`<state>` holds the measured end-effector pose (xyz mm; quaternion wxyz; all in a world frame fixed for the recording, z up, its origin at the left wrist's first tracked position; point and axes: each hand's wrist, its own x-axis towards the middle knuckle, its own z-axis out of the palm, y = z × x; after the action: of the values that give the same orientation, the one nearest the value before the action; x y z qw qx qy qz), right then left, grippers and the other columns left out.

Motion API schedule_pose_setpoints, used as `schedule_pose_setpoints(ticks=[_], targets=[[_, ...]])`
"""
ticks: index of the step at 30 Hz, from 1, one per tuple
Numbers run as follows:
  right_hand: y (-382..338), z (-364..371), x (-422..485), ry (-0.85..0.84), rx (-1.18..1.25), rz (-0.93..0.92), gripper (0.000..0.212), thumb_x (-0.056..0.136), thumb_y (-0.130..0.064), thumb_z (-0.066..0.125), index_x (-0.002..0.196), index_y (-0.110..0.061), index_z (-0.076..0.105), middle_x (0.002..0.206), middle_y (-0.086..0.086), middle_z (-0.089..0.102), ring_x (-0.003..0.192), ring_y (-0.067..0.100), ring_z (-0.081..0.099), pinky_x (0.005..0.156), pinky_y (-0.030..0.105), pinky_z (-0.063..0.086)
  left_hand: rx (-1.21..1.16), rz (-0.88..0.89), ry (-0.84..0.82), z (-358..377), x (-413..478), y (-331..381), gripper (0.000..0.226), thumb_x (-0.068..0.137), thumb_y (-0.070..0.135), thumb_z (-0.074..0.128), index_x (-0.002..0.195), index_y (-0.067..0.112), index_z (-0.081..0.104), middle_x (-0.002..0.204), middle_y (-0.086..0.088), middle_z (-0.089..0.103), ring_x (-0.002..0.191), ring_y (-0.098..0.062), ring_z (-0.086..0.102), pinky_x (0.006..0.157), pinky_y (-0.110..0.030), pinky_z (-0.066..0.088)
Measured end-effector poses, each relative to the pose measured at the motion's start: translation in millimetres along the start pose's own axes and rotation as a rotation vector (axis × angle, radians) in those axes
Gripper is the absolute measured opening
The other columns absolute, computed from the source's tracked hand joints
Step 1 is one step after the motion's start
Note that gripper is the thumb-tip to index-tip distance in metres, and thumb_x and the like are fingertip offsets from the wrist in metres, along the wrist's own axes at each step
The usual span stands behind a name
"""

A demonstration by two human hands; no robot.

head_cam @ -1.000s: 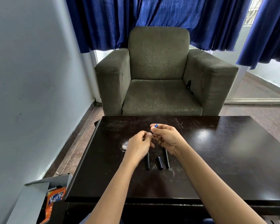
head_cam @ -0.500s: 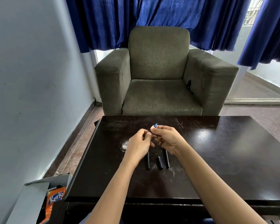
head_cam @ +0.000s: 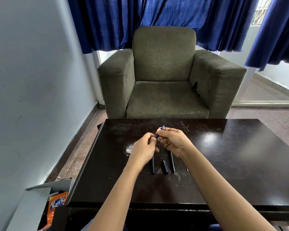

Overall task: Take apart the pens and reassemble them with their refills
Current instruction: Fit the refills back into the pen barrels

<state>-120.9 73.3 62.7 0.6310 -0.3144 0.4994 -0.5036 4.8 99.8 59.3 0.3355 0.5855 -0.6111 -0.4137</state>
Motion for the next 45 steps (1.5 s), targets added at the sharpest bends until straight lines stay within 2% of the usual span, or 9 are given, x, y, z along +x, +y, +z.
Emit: schedule_pose_setpoints(ticks=[9, 14, 18, 25, 31, 34, 37, 41, 45], targets=[[-8, -35, 22, 0.453, 0.402, -0.196, 0.016, 0.085, 0.003, 0.063, 0.100, -0.004, 0.061, 0.080, 0.010, 0.064, 0.063, 0.011, 0.063, 0.052, 0.014, 0.051, 0.061, -0.065, 0.029, 0, 0, -2, 0.028, 0.099, 0.023, 0.036, 0.094, 0.017, 0.062, 0.068, 0.005, 0.065, 0.058, -0.011, 0.047, 0.052, -0.021, 0.037], [22, -47, 32, 0.427, -0.532, -0.083, 0.026, 0.072, -0.004, 0.072, 0.098, -0.003, 0.072, 0.077, 0.011, 0.068, 0.052, 0.014, 0.057, 0.046, 0.021, 0.047, 0.049, -0.087, 0.076, -1, -1, -3, 0.027, 0.098, 0.021, 0.036, 0.094, 0.015, 0.062, 0.065, 0.006, 0.063, 0.072, -0.015, 0.055, 0.056, -0.021, 0.038], [44, -31, 24, 0.334, -1.207, 0.043, 0.022, 0.077, -0.015, 0.069, 0.098, -0.009, 0.071, 0.100, 0.011, 0.069, 0.090, 0.027, 0.069, 0.078, 0.034, 0.057, 0.062, -0.086, 0.077, 1, -1, -1, 0.028, 0.099, 0.021, 0.036, 0.096, 0.015, 0.062, 0.066, 0.006, 0.063, 0.068, -0.012, 0.053, 0.054, -0.020, 0.037], [61, -24, 27, 0.302, -1.494, 0.163, 0.039, 0.080, -0.009, 0.065, 0.118, -0.005, 0.057, 0.120, 0.011, 0.061, 0.110, 0.033, 0.061, 0.084, 0.038, 0.052, 0.060, -0.094, 0.081, 0, 1, -4, 0.027, 0.099, 0.022, 0.036, 0.093, 0.017, 0.062, 0.065, 0.007, 0.062, 0.069, -0.009, 0.057, 0.061, -0.022, 0.040], [58, -31, 31, 0.339, -1.342, 0.080, 0.022, 0.072, -0.008, 0.066, 0.094, -0.006, 0.067, 0.094, 0.011, 0.070, 0.083, 0.028, 0.070, 0.073, 0.036, 0.059, 0.031, -0.106, 0.093, -1, 1, -3, 0.027, 0.099, 0.023, 0.036, 0.094, 0.017, 0.061, 0.065, 0.007, 0.062, 0.069, -0.012, 0.057, 0.063, -0.025, 0.044], [35, -30, 30, 0.321, -0.855, -0.115, 0.009, 0.079, -0.011, 0.063, 0.077, -0.008, 0.071, 0.076, 0.013, 0.073, 0.063, 0.020, 0.068, 0.064, 0.031, 0.059, -0.018, -0.109, 0.119, 0, 2, -3, 0.026, 0.098, 0.021, 0.035, 0.090, 0.017, 0.059, 0.065, 0.006, 0.062, 0.072, -0.014, 0.058, 0.078, -0.035, 0.052], [13, -20, 10, 0.060, -0.292, -0.096, 0.010, 0.088, -0.016, 0.065, 0.087, -0.009, 0.071, 0.084, 0.012, 0.073, 0.072, 0.015, 0.070, 0.064, 0.022, 0.057, -0.047, -0.120, 0.115, 2, 2, -2, 0.025, 0.097, 0.022, 0.035, 0.091, 0.019, 0.059, 0.068, 0.005, 0.064, 0.071, -0.012, 0.059, 0.082, -0.036, 0.052], [12, -8, -4, -0.087, -0.166, 0.003, 0.010, 0.088, -0.015, 0.066, 0.093, -0.009, 0.072, 0.077, 0.004, 0.074, 0.068, 0.009, 0.071, 0.072, 0.023, 0.056, -0.024, -0.125, 0.070, 2, 1, 2, 0.022, 0.099, 0.026, 0.037, 0.096, 0.021, 0.058, 0.074, 0.005, 0.066, 0.065, -0.006, 0.054, 0.064, -0.027, 0.043], [16, -3, 0, -0.012, -0.105, 0.048, 0.004, 0.086, -0.005, 0.066, 0.090, -0.005, 0.069, 0.065, 0.004, 0.069, 0.052, 0.009, 0.066, 0.058, 0.022, 0.055, -0.012, -0.147, 0.053, 4, -2, 5, 0.024, 0.100, 0.027, 0.037, 0.099, 0.021, 0.059, 0.080, 0.002, 0.067, 0.060, -0.001, 0.050, 0.054, -0.022, 0.038]])
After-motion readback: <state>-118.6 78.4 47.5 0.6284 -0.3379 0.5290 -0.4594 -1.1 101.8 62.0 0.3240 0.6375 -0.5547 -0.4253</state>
